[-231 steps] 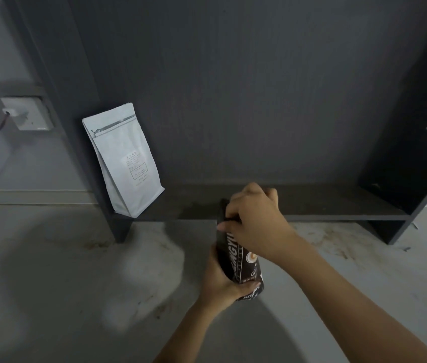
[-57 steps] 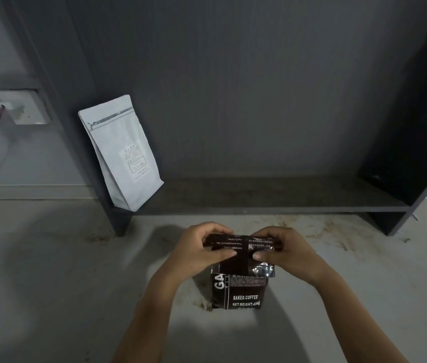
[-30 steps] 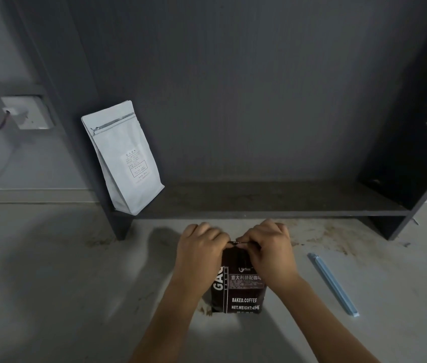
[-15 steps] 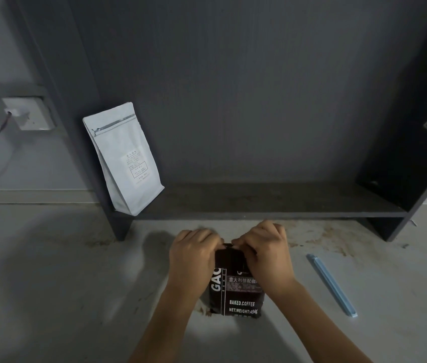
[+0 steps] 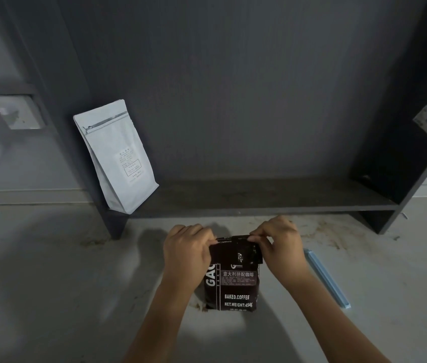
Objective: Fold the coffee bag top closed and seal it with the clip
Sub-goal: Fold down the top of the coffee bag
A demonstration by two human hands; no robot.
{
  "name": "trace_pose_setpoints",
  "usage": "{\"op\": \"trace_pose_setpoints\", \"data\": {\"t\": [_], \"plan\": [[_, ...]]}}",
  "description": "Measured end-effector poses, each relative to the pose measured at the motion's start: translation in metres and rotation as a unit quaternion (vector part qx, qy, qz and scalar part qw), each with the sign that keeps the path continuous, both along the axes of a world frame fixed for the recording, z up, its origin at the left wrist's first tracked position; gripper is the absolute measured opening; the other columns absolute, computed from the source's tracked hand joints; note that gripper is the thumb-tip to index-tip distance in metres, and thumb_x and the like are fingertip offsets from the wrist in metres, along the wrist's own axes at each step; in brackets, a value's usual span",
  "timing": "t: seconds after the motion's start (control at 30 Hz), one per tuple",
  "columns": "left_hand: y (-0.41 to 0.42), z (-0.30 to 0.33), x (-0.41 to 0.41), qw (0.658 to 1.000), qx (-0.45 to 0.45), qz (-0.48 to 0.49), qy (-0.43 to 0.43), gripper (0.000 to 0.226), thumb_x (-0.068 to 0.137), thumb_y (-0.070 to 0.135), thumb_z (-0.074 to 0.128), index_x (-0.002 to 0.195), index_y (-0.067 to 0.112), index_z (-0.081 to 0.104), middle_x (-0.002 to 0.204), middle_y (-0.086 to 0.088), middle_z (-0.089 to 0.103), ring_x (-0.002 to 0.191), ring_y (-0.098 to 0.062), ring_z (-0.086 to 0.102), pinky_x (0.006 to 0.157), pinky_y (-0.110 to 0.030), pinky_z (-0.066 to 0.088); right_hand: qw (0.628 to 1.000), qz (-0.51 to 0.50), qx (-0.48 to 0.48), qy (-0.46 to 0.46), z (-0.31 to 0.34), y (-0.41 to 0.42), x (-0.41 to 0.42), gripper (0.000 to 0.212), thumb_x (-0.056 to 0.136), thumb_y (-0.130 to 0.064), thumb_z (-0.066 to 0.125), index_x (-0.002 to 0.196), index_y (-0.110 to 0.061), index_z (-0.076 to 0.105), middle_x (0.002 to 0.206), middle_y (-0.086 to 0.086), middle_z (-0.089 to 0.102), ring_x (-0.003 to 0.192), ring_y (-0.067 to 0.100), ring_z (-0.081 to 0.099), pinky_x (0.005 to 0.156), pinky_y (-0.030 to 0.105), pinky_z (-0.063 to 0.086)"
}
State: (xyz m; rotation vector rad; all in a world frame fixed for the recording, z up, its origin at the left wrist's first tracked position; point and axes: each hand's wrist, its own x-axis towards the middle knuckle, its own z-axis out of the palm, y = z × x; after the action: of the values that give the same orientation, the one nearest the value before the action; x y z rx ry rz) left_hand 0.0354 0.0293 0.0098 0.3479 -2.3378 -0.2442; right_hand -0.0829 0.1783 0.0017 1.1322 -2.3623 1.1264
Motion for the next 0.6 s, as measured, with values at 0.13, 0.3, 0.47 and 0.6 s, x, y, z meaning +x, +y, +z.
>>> {"op": "trace_pose_setpoints", "data": {"t": [0.13, 0.3, 0.47, 0.6], "plan": [[-0.001, -0.002, 0.001, 1.0, -0.003, -0.001, 0.002, 0.027, 0.068, 0.009, 0.038, 0.054, 0.016, 0.06, 0.052, 0.006, 0.067, 0.044, -0.014, 0.057, 0.061, -0.024, 0.035, 0.995, 0.02, -0.052, -0.082, 0.0, 0.004, 0.002, 0.01, 0.07, -0.016, 0.075, 0.077, -0.021, 0.071, 0.073, -0.021, 0.062, 0.076, 0.005, 0.051, 0.07, 0.021, 0.037], [-0.004, -0.005, 0.002, 1.0, 0.016, -0.018, 0.005, 0.025, 0.069, 0.009, 0.041, 0.055, 0.017, 0.059, 0.056, 0.008, 0.07, 0.048, -0.011, 0.06, 0.063, -0.024, 0.037, 0.962, 0.052, -0.004, -0.269, -0.021, 0.013, 0.007, 0.022, 0.073, -0.023, 0.073, 0.094, -0.027, 0.067, 0.097, -0.011, 0.068, 0.095, 0.006, 0.057, 0.075, 0.015, 0.04], [-0.01, -0.012, 0.002, 0.978, 0.183, -0.083, 0.049, 0.008, 0.073, 0.015, 0.073, 0.075, 0.022, 0.068, 0.075, 0.014, 0.071, 0.071, -0.003, 0.063, 0.072, -0.018, 0.047, 0.949, 0.011, -0.059, -0.308, -0.033, 0.009, 0.007, 0.018, 0.073, -0.014, 0.071, 0.06, -0.007, 0.061, 0.075, 0.011, 0.07, 0.072, 0.017, 0.06, 0.067, 0.029, 0.044], [-0.009, -0.026, 0.0, 0.895, 0.424, -0.135, -0.032, 0.028, 0.078, 0.019, 0.072, 0.103, 0.028, 0.062, 0.095, 0.015, 0.071, 0.096, 0.001, 0.064, 0.087, -0.013, 0.046, 0.951, 0.007, -0.07, -0.301, -0.041, 0.003, 0.004, 0.027, 0.072, -0.01, 0.071, 0.061, 0.006, 0.053, 0.072, 0.024, 0.066, 0.072, 0.038, 0.06, 0.067, 0.044, 0.049]]}}
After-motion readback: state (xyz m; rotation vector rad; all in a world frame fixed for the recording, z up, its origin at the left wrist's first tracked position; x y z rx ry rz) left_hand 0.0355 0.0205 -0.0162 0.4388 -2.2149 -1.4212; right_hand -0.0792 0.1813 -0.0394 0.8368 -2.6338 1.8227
